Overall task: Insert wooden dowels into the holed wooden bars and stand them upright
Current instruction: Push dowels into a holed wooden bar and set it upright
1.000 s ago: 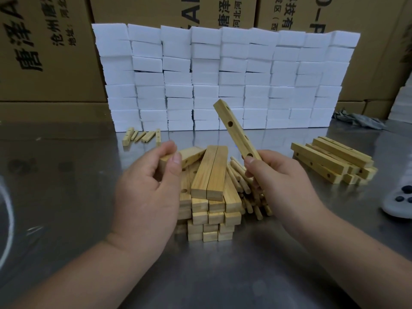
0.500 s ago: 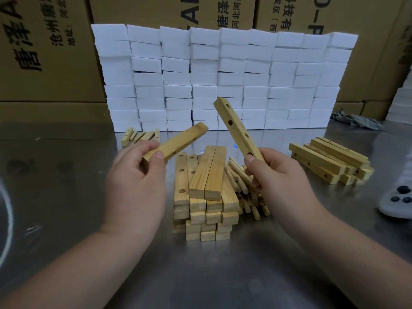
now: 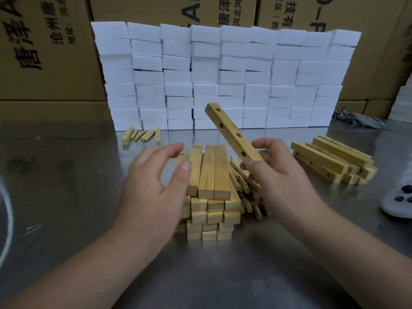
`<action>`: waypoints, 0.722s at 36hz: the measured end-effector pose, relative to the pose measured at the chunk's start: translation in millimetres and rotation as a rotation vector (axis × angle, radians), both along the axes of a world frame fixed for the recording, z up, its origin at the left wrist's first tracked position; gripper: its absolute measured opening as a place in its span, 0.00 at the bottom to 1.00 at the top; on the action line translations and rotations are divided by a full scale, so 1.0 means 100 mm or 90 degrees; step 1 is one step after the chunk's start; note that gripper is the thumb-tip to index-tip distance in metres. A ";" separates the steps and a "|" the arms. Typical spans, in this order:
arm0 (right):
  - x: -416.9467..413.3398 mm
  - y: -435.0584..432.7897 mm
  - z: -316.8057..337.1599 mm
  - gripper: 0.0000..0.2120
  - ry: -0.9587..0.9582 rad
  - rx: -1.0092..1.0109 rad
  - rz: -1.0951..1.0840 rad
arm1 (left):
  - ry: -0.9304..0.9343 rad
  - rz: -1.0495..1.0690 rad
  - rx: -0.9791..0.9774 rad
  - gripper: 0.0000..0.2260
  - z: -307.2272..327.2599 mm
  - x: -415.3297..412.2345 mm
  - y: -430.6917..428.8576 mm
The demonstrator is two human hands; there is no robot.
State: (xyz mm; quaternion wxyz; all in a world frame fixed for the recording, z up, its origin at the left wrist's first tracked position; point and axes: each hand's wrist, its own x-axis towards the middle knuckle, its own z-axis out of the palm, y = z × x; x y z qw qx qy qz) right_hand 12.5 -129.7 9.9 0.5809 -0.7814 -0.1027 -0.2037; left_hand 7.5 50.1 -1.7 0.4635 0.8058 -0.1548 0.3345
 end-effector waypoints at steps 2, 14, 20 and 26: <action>-0.04 0.03 0.01 0.08 -0.041 -0.051 0.032 | 0.000 -0.015 0.058 0.19 -0.01 -0.02 -0.03; -0.16 0.10 0.02 0.10 -0.208 -0.262 0.166 | 0.004 -0.049 -0.038 0.13 0.06 -0.07 -0.09; -0.07 -0.03 0.08 0.11 -0.188 -0.213 -0.072 | 0.008 -0.025 -0.237 0.05 0.13 -0.13 -0.13; 0.12 -0.18 0.10 0.09 0.080 -0.526 -0.246 | 0.036 -0.028 -0.288 0.06 0.16 -0.13 -0.12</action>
